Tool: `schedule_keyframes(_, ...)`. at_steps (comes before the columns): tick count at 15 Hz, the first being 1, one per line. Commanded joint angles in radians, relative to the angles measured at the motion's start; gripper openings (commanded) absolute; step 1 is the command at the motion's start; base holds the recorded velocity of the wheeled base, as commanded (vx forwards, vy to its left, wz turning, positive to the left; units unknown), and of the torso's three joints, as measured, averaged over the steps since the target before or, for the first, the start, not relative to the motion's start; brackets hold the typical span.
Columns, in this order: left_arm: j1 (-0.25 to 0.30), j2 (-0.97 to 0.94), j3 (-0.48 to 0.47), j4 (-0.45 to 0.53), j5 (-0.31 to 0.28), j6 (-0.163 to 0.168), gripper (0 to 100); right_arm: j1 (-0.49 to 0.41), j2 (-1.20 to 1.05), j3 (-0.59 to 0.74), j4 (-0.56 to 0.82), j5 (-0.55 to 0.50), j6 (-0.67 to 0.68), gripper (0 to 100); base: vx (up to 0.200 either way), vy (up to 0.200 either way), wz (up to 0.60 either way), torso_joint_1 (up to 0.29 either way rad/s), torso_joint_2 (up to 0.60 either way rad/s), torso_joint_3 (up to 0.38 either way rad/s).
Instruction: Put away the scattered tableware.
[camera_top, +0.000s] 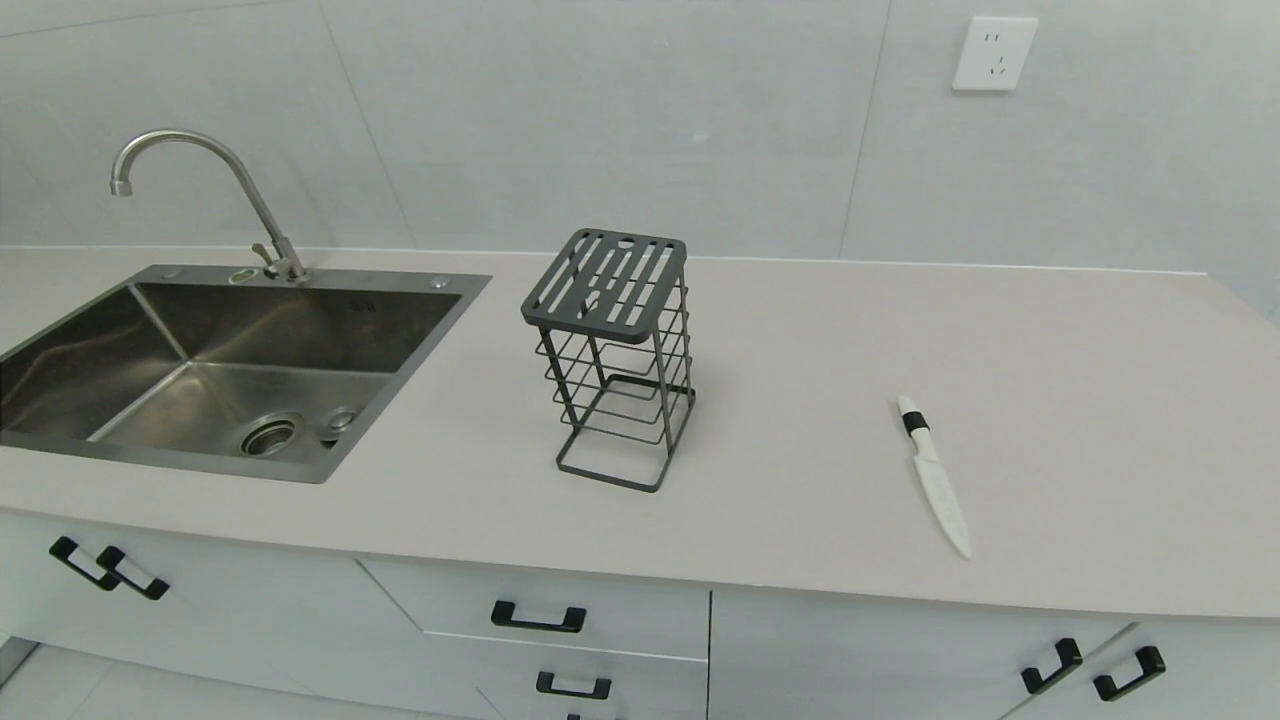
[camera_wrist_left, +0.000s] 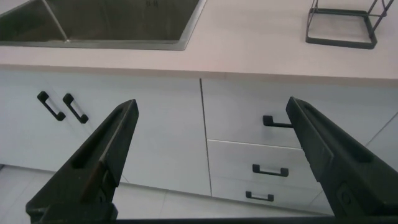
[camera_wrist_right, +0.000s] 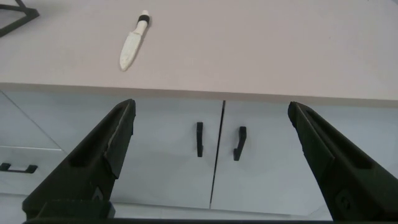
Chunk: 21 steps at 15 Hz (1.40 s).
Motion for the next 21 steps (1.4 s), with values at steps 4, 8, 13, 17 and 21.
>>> schedule_keyframes(4, 0.0, 0.001, 0.0, -0.001, -0.001, 0.003, 100, 0.001, 0.002, 0.0, -0.001, 0.0, 0.003, 100, 0.0, 0.0, 0.0, 0.029, -0.06, -0.026)
schedule_keyframes(8, 0.0, 0.001, 0.0, -0.001, 0.001, 0.001, 100, 0.001, 0.002, 0.0, -0.001, 0.0, 0.003, 100, 0.0, 0.0, 0.0, 0.156, -0.32, -0.15)
schedule_keyframes(13, 0.0, 0.001, 0.0, -0.001, 0.024, -0.006, 100, 0.001, 0.002, 0.0, -0.001, -0.001, 0.004, 100, 0.0, 0.0, 0.0, 0.015, -0.03, -0.013)
schedule_keyframes(17, 0.0, 0.001, 0.0, -0.001, 0.018, -0.009, 100, 0.001, 0.002, 0.0, -0.002, -0.001, 0.01, 100, 0.15, 0.0, 0.0, 0.002, 0.0, 0.002)
schedule_keyframes(21, 0.0, 0.001, 0.0, -0.001, 0.021, -0.014, 100, 0.001, 0.0, 0.0, -0.001, 0.0, 0.009, 100, 0.0, 0.0, 0.0, 0.015, 0.0, -0.002)
